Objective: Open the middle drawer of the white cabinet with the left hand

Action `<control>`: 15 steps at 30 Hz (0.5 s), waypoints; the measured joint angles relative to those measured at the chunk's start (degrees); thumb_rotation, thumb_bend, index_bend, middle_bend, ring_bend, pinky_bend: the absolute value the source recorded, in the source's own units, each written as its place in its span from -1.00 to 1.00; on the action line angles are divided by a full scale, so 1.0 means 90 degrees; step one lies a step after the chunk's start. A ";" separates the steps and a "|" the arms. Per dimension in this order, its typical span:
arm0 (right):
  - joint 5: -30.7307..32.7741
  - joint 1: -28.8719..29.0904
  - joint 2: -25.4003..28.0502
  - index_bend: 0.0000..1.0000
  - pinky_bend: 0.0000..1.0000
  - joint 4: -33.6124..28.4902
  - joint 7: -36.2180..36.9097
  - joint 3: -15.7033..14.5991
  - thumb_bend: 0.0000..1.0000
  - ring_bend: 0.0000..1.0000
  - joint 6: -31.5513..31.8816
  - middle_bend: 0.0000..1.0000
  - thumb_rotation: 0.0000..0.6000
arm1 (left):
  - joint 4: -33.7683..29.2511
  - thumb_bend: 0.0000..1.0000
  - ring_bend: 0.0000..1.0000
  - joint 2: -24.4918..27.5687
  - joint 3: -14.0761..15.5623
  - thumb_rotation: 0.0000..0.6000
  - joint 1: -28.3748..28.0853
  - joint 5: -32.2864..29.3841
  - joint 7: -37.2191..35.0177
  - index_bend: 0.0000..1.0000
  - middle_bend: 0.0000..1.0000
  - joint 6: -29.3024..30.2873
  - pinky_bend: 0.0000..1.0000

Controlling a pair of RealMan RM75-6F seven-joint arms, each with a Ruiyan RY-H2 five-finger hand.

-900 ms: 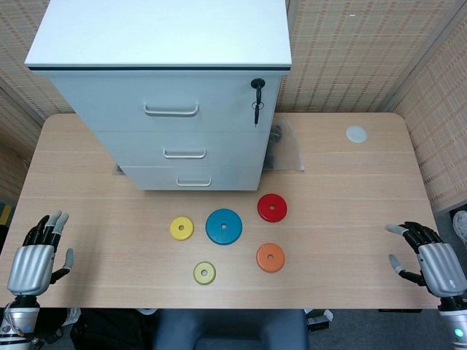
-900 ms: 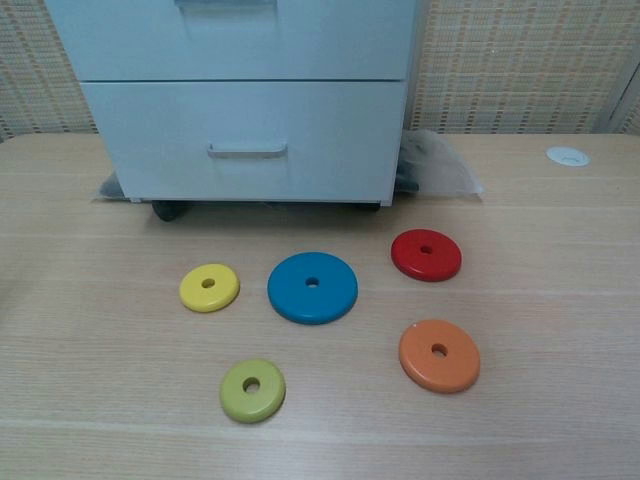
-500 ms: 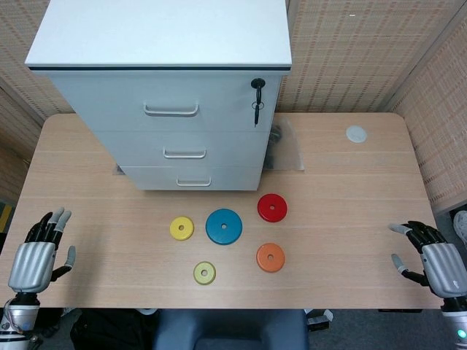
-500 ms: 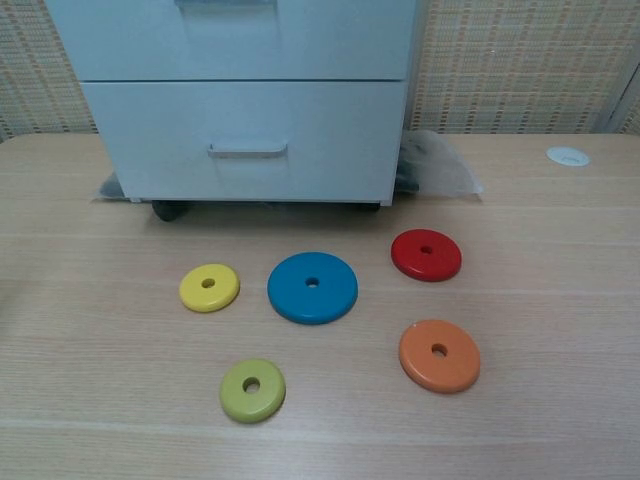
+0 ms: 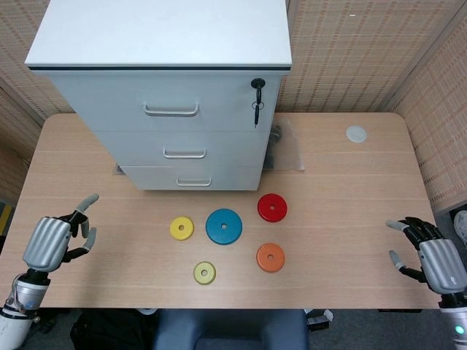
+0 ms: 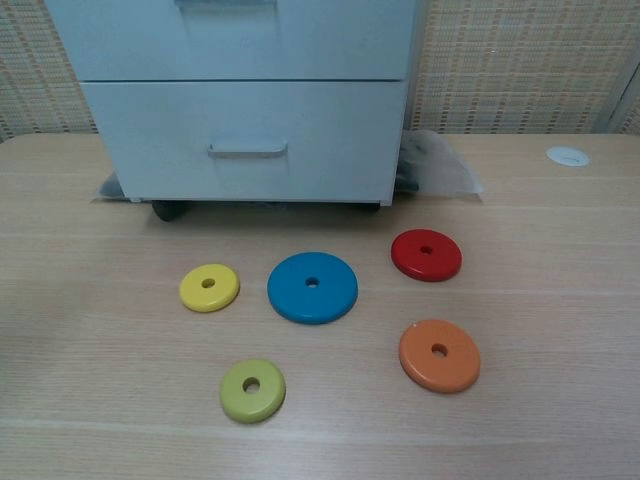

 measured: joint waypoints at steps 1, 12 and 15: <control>-0.0006 0.0008 -0.0002 -0.50 -0.59 -0.0002 0.0001 0.0000 -0.34 -0.64 -0.0007 -0.41 1.00 | -0.0025 0.09 0.73 0.0033 -0.0031 1.00 -0.0107 0.0048 -0.0183 -0.65 0.69 -0.0072 1.00; -0.0012 0.0072 0.0049 -0.50 -0.59 -0.0049 -0.0050 0.0011 -0.34 -0.64 -0.0072 -0.41 1.00 | -0.0457 0.09 1.00 0.0353 -0.0521 1.00 -0.1480 0.0404 -0.0819 -0.56 0.97 -0.1088 1.00; -0.0031 0.0095 0.0069 -0.50 -0.59 -0.0045 -0.0032 0.0020 -0.34 -0.64 -0.0073 -0.41 1.00 | -0.0548 0.09 1.00 0.0364 -0.0626 1.00 -0.1753 0.0318 -0.0781 -0.62 1.00 -0.1380 1.00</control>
